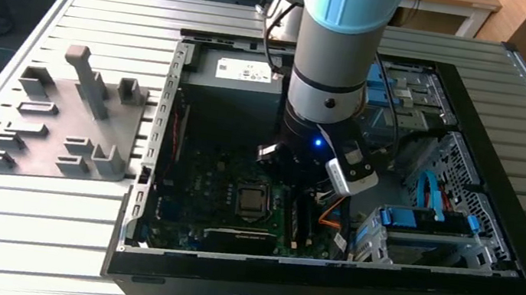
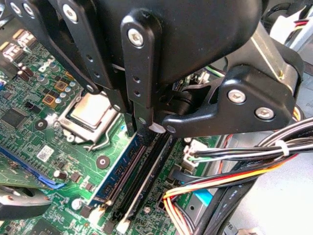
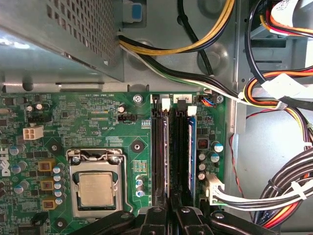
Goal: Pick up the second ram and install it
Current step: 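Insert the second ram into the second slot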
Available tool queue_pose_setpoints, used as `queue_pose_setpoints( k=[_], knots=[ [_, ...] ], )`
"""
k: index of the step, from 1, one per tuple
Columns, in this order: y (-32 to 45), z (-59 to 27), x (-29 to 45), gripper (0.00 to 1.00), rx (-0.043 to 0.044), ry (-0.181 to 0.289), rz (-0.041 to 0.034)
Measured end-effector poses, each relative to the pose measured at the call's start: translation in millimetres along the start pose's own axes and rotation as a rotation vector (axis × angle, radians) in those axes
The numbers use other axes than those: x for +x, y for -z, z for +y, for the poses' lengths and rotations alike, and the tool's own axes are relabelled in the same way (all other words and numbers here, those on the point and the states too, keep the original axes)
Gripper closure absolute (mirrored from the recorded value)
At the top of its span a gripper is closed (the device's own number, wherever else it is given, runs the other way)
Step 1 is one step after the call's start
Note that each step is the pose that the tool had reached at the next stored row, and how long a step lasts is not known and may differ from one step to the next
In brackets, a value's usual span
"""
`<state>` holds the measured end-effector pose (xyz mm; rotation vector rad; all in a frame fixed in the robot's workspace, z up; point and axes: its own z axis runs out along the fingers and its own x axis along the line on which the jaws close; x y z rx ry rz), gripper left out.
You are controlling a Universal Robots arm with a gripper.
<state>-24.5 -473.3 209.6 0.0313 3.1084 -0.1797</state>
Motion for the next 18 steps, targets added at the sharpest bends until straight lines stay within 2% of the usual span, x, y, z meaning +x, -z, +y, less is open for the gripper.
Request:
queue_pose_setpoints(
  k=[18],
  knots=[
    [1.8, 2.0, 0.0, 0.86, 0.0002, 0.000, 0.0000]
  ],
)
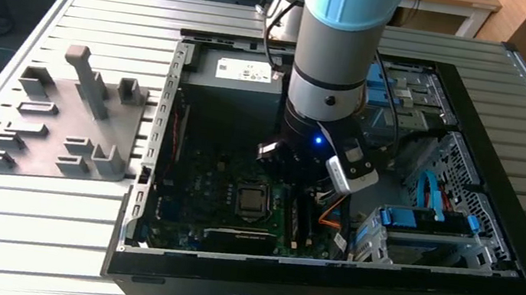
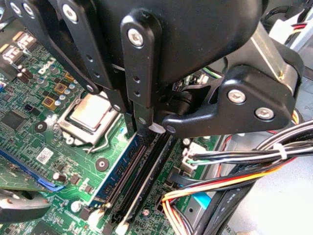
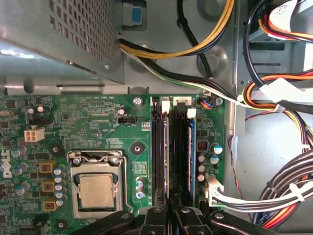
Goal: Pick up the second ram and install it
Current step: 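Insert the second ram into the second slot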
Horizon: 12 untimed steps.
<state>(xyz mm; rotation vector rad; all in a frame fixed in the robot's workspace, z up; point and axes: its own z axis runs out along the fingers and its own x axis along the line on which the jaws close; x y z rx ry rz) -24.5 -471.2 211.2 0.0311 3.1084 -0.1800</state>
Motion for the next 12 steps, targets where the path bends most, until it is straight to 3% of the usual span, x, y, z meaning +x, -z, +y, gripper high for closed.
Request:
queue_pose_setpoints(
  k=[12],
  knots=[
    [-4.2, 0.6, 0.1, 0.86, 0.0000, 0.000, 0.0000]
  ],
)
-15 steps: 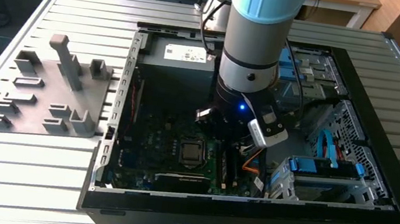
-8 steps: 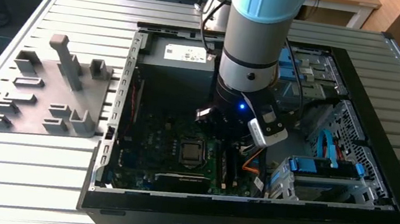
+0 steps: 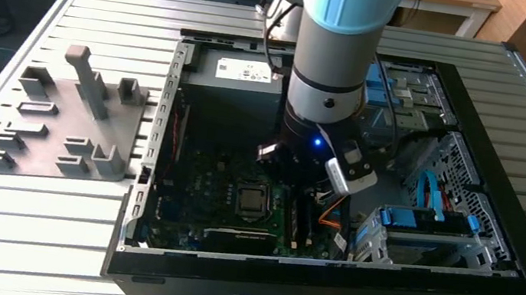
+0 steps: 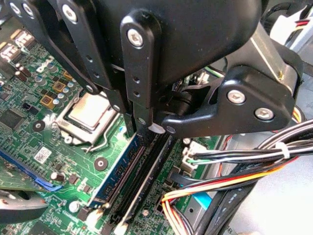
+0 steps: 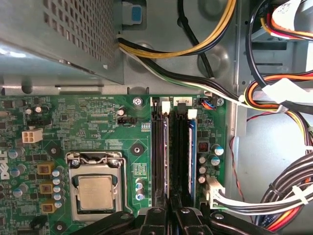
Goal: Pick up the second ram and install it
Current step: 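Insert the second ram into the second slot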
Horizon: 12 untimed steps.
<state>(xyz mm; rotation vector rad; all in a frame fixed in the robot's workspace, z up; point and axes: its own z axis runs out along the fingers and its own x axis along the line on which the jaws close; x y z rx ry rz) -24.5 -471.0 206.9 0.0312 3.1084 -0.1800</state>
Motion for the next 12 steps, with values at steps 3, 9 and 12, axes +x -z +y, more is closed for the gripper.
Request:
queue_pose_setpoints(
  k=[3, 9, 12],
  knots=[
    [-0.9, 0.0, 0.0, 0.86, 0.0003, 0.000, 0.0001],
    [-1.6, 0.3, 0.0, 0.85, -0.0005, 0.000, -0.0002],
    [-1.6, 0.2, 0.0, 0.79, 0.0000, 0.000, 0.0000]
  ],
)
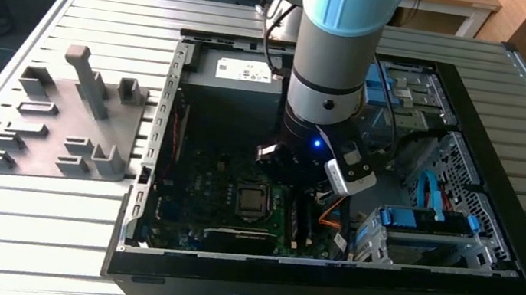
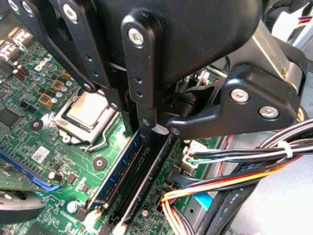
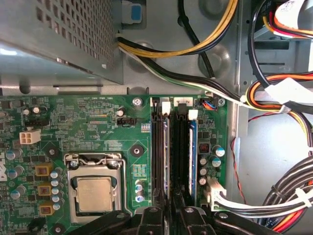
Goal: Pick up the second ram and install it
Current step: 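Insert the second ram into the second slot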
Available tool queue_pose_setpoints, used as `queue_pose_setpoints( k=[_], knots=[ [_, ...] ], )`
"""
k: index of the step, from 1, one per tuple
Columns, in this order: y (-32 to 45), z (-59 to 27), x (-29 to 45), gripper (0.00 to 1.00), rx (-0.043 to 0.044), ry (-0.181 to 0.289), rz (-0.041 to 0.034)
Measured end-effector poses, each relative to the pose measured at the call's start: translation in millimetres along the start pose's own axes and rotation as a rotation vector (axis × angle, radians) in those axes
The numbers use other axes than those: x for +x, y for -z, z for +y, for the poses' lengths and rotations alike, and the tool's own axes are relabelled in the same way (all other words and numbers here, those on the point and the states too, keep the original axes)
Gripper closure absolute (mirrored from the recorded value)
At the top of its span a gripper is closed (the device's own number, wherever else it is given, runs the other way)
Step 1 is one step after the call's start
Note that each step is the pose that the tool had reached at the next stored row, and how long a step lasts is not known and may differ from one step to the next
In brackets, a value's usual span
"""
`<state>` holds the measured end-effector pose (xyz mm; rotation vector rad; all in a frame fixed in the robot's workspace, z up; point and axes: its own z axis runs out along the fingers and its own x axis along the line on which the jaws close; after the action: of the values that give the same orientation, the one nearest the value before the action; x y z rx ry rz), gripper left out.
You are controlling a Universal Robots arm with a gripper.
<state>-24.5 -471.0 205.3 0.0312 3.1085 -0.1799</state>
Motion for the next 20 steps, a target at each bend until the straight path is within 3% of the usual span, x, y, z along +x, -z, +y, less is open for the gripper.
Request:
queue_pose_setpoints(
  k=[2, 8, 11, 12, 14, 20],
  knots=[
    [5.0, -0.6, -0.1, 0.79, 0.0000, 0.000, 0.0000],
    [30.7, -0.9, -0.8, 0.79, 0.0003, 0.000, -0.0001],
    [33.6, 4.4, -0.7, 0.80, 0.0014, -0.001, 0.0000],
    [33.9, 6.1, -0.7, 0.87, 0.0022, -0.001, 0.0000],
    [34.5, 10.0, -0.6, 0.90, 0.0059, -0.001, -0.0001],
    [36.5, 13.3, -0.6, 0.90, 0.0094, -0.001, -0.0002]
  ],
)
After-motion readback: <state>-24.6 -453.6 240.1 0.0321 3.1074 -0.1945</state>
